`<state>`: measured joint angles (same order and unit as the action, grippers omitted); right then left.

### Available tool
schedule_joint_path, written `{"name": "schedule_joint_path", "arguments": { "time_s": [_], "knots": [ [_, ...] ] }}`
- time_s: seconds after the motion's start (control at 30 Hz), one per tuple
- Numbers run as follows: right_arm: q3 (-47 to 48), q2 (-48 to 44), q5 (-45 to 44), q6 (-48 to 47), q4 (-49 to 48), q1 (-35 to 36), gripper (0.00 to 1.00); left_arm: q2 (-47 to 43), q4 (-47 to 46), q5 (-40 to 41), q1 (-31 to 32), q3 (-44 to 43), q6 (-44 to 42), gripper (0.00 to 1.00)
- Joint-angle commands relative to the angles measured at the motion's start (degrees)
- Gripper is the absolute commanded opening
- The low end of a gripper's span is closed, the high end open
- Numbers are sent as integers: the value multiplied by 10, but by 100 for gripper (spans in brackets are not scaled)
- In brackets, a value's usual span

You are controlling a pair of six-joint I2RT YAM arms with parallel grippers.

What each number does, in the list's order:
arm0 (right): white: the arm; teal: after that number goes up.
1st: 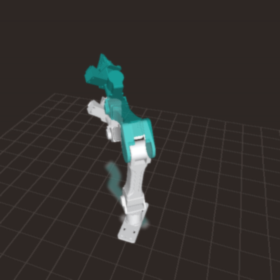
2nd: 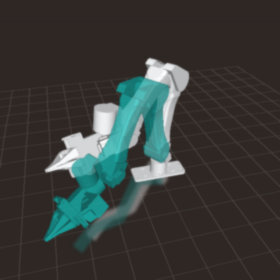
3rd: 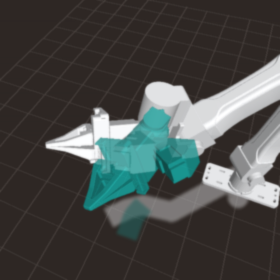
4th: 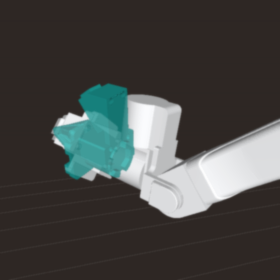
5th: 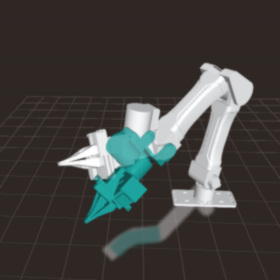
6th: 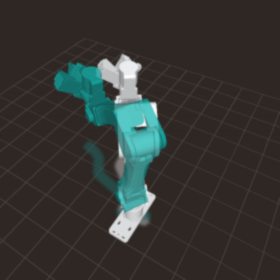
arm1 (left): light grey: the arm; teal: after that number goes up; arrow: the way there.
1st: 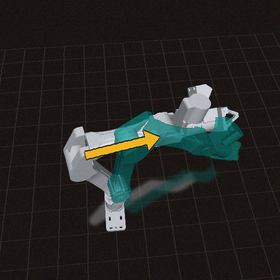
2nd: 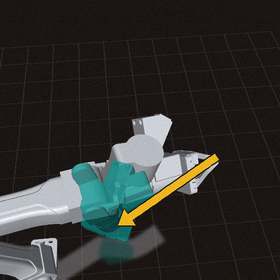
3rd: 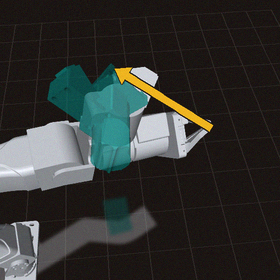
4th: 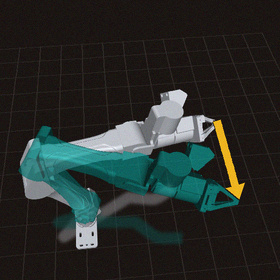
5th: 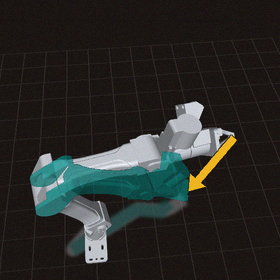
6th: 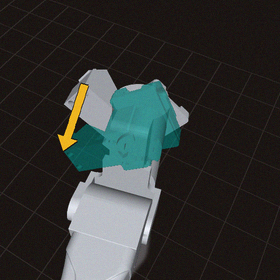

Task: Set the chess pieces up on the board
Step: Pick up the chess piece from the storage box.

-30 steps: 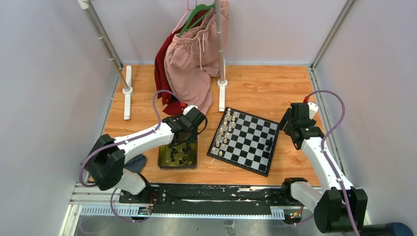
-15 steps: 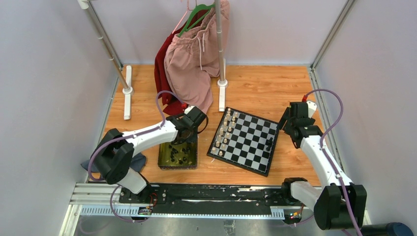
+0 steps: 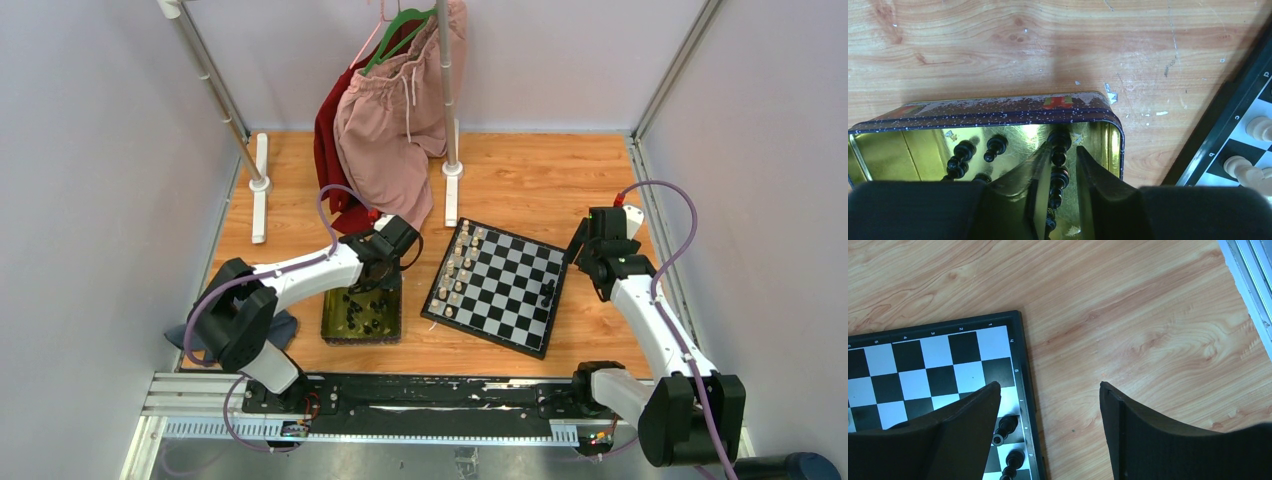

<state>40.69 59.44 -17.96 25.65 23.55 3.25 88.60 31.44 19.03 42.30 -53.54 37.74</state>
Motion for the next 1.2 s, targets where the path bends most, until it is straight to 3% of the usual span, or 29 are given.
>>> {"name": "schedule_joint_path", "arguments": {
  "time_s": [0.0, 0.23, 0.47, 0.97, 1.17],
  "knots": [
    [16, 0, 3, -6, 0, 8, 77, 11, -13, -3, -8, 10, 3, 27],
    [13, -7, 1, -5, 5, 8, 77, 11, -12, -6, -9, 11, 3, 17],
    [12, -17, -1, -5, 13, 8, 77, -1, -5, -5, -9, 14, 2, 0],
    [26, -43, -1, 0, 35, 8, 77, -82, 79, 31, -9, -31, -26, 0],
    [31, -56, -13, -1, 45, 8, 77, -118, 98, -5, -4, -94, -73, 0]
  ]
}}
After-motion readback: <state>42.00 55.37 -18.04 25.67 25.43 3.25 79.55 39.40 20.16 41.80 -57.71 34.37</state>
